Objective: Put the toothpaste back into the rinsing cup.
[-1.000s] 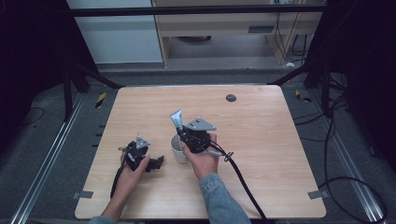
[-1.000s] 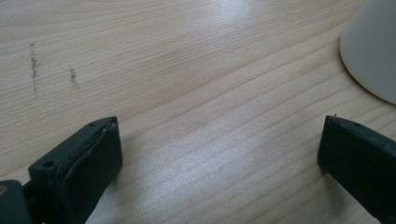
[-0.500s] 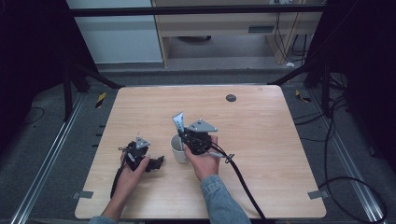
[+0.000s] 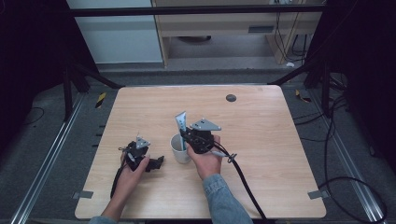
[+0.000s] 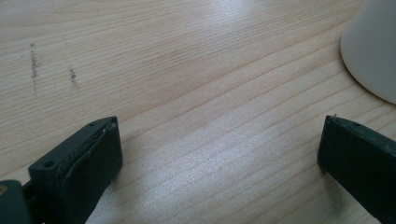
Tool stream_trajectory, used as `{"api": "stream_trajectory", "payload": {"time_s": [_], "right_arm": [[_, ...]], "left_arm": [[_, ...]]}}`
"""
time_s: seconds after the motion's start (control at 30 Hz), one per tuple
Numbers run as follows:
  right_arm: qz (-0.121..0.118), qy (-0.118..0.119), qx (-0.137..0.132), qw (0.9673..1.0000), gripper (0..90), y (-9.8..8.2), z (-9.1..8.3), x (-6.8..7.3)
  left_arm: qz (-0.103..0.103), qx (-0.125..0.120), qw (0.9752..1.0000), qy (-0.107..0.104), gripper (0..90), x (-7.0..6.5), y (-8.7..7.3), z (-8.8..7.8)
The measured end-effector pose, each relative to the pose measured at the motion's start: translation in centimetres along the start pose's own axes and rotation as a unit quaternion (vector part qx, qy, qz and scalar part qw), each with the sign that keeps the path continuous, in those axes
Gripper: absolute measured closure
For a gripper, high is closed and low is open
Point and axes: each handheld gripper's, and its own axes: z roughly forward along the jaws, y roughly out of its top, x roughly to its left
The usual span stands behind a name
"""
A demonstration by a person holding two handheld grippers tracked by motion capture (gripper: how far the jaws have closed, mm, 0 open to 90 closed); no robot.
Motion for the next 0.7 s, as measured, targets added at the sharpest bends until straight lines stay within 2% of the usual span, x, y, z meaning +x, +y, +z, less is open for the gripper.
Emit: {"api": "stream_trajectory", "payload": {"time_s": [0.23,0.7], "right_arm": [[0.005,0.002,0.0,1.0,76.6,0.0,-0.07,-0.23],[0.01,0.002,0.004,0.9999,69.1,-0.17,-0.33,-0.56]], "left_arm": [[0.0,0.0,1.0,0.0,0.0,0.0,0.0,0.0],[0.0,0.0,1.0,0.0,0.0,0.0,0.0,0.0]]}}
